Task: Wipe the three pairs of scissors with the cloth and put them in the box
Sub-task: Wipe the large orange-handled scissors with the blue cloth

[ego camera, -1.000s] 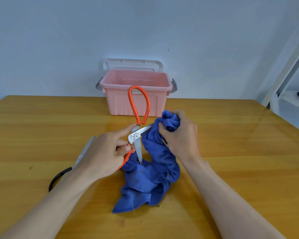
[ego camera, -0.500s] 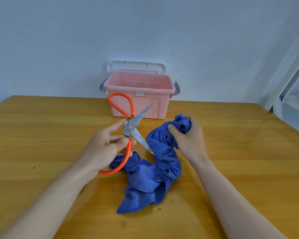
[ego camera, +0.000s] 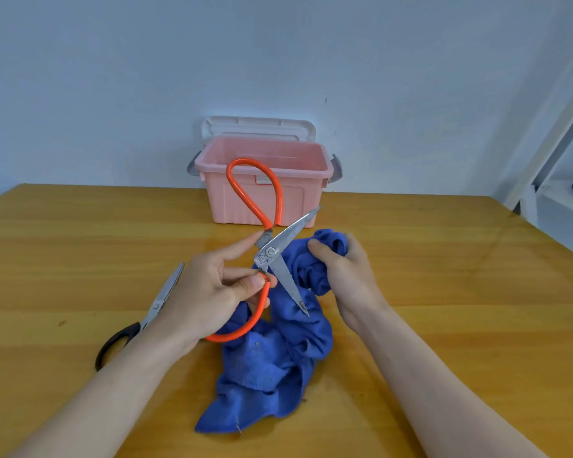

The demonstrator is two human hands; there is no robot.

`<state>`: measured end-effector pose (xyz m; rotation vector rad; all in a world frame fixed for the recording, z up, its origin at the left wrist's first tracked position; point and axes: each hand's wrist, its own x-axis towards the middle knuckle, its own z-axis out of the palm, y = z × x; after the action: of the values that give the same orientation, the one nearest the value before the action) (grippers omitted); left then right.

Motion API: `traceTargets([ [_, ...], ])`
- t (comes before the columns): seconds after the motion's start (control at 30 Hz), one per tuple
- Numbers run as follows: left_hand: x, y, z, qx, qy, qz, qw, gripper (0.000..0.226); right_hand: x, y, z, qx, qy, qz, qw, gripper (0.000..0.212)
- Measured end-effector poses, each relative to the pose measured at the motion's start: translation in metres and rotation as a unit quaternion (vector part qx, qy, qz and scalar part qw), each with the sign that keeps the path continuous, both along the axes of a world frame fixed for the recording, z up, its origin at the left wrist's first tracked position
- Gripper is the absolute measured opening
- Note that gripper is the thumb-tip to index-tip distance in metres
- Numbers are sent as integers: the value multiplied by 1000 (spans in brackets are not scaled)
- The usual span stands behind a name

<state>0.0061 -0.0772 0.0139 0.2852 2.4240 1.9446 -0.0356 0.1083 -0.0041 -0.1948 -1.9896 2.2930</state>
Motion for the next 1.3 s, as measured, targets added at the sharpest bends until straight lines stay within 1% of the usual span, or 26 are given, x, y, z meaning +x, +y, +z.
traceTargets([
  [0.03,0,0,1,-1,-2,9,1000,61,0,1,1,25,33,-37,998,11],
  [0.13,3,1,6,-4,-11,31,999,56,0,5,2,101,153,-122,975,22],
  [0.23,7,4,11,3,-14,50,999,51,4,8,5,181,282,-177,925,42],
  [0.27,8,4,13,8,-17,58,998,49,4,9,5,209,309,-197,907,48],
  [0.3,8,4,13,13,-18,65,998,47,4,10,5,226,324,-214,894,51],
  [0.33,7,3,13,15,-16,74,997,45,3,12,6,228,322,-222,892,48],
  [0.4,4,1,10,15,-7,99,995,45,1,15,7,218,283,-212,910,40],
  [0.5,-1,-2,6,33,17,125,992,44,-3,19,6,211,152,-143,955,16],
  [0.53,-2,-3,5,40,26,132,990,41,-5,19,4,190,94,-113,971,13],
  [0.6,-3,-5,6,48,39,149,987,41,-6,17,2,90,-5,-52,995,27],
  [0.67,-3,-6,7,57,44,156,985,46,-8,17,2,-35,-43,-4,998,44],
  [0.7,-3,-6,8,57,46,156,985,46,-8,18,2,-56,-41,12,998,47],
  [0.73,-3,-6,8,53,48,156,985,47,-7,18,2,-38,-28,15,999,45],
  [0.77,-3,-6,8,48,48,156,985,48,-7,18,1,22,-11,4,1000,39],
  [0.8,-2,-5,8,49,48,155,985,47,-8,19,-1,134,15,-19,991,33],
  [0.83,-2,-5,8,53,49,155,985,45,-9,20,-4,266,44,-54,961,29],
  [0.87,-2,-5,8,55,49,153,985,42,-10,21,-5,352,74,-82,929,25],
  [0.9,-1,-5,8,53,50,153,986,39,-8,21,-5,361,97,-86,924,22],
  [0.93,0,-4,8,51,51,153,986,34,-7,22,-2,318,112,-65,939,20],
  [0.97,0,-4,8,48,53,154,986,30,-6,21,1,245,118,-43,961,15],
  [1.03,0,-3,8,46,59,164,984,27,-5,22,4,136,105,-36,985,4],
  [1.07,0,-3,9,48,60,169,983,29,-5,22,3,107,93,-43,989,11],
  [1.13,0,-3,9,58,61,173,981,33,-6,22,3,67,79,-64,992,27],
  [1.17,0,-3,9,62,64,173,981,37,-6,22,4,62,89,-83,991,29],
  [1.23,-1,-4,9,76,70,170,980,44,-6,25,9,32,146,-121,981,27],
  [1.3,-2,-4,9,97,74,162,979,48,-5,29,13,25,200,-120,972,27],
])
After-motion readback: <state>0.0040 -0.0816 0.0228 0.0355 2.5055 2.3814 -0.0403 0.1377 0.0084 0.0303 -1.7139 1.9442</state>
